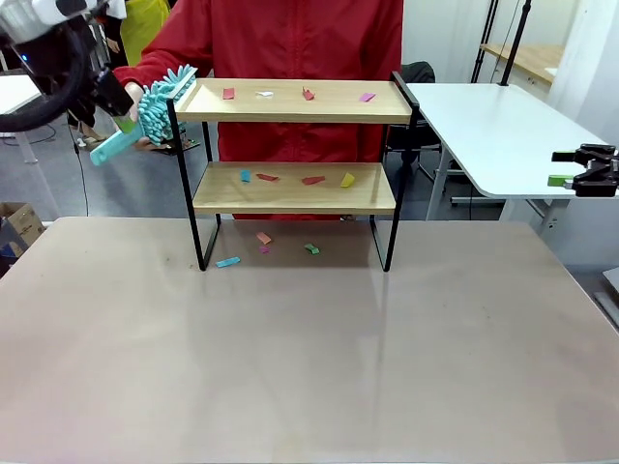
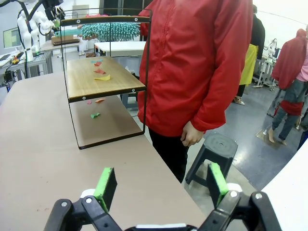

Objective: Clean the shelf.
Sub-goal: Pick up the Duster handed by the human.

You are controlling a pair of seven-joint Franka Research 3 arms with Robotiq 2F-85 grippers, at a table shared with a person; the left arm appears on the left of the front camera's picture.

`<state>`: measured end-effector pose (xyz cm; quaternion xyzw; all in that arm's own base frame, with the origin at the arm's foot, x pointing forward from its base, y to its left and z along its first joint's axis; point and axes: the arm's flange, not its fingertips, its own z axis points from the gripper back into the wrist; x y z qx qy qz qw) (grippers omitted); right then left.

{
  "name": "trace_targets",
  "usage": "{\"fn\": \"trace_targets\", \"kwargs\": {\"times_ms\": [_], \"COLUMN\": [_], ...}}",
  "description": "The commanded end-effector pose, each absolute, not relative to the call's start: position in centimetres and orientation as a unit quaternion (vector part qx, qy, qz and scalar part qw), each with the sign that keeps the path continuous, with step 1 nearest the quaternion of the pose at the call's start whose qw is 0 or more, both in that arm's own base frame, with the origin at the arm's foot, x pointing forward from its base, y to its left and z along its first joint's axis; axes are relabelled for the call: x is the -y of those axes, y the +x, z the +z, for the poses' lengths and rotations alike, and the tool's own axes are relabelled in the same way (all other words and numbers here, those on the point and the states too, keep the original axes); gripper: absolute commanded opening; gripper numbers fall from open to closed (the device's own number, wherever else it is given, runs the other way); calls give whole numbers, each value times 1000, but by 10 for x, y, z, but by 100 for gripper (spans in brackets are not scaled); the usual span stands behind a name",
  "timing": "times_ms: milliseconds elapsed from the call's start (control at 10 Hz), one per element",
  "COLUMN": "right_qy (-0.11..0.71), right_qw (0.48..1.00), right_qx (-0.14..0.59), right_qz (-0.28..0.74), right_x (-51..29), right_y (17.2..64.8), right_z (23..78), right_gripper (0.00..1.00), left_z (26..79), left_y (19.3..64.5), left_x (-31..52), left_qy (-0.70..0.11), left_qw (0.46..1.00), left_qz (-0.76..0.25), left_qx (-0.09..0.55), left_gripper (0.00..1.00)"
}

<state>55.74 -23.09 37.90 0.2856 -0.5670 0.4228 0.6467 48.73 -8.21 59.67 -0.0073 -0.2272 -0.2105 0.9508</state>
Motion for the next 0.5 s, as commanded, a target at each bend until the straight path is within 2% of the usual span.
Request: {"fn": "trace_targets", "kwargs": {"times_ms": [0,400], "right_qy": [288,288], "right_qw": [652,652], "right_qx": [563,563], "right_qz": [418,418], "right_x": [228,228], "right_y": [558,558], "right_z": [385,385], "right_gripper": [100,100], "left_z": [580,558], "left_y": [488,491], "left_x": [87,85], "left_qy": [0,-1], "left_qw": [955,951], "left_qz": [-181,-157], "left_qx": [234,267], "left_gripper": [100,100]}}
